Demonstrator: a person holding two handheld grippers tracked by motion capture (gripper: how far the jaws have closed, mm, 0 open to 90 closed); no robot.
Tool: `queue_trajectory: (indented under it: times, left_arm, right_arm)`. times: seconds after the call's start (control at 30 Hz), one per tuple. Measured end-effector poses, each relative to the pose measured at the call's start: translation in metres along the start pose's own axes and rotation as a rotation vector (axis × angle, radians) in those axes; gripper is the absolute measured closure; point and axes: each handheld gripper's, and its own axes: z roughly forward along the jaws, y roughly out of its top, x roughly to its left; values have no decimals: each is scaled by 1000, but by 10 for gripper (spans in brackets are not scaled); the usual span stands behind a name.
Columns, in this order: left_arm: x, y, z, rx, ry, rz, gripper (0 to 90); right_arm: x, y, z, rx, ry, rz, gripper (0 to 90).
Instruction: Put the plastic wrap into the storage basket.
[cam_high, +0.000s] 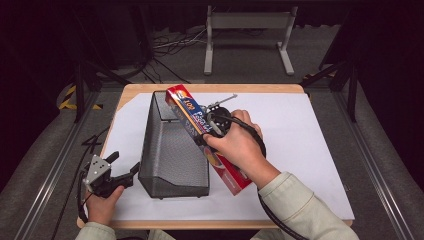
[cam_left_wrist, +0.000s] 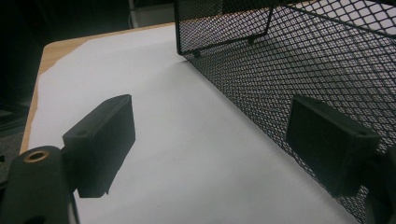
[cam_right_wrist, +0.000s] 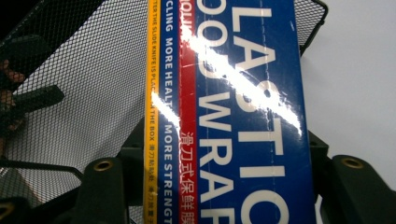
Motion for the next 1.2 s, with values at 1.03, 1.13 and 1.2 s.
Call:
queue_trajectory:
  times: [1.03,1.13,1.2]
  left_arm:
    - [2,-4,-7,5,12,-1,166]
    - [2,-4,-7,4,11,1,166]
    - [2,-4,-6,4,11,1,166]
  right_arm:
    - [29,11,64,163,-21,59,402]
    - [29,11,69,169,-30,55,401]
    - [29,11,73,184,-40,59,401]
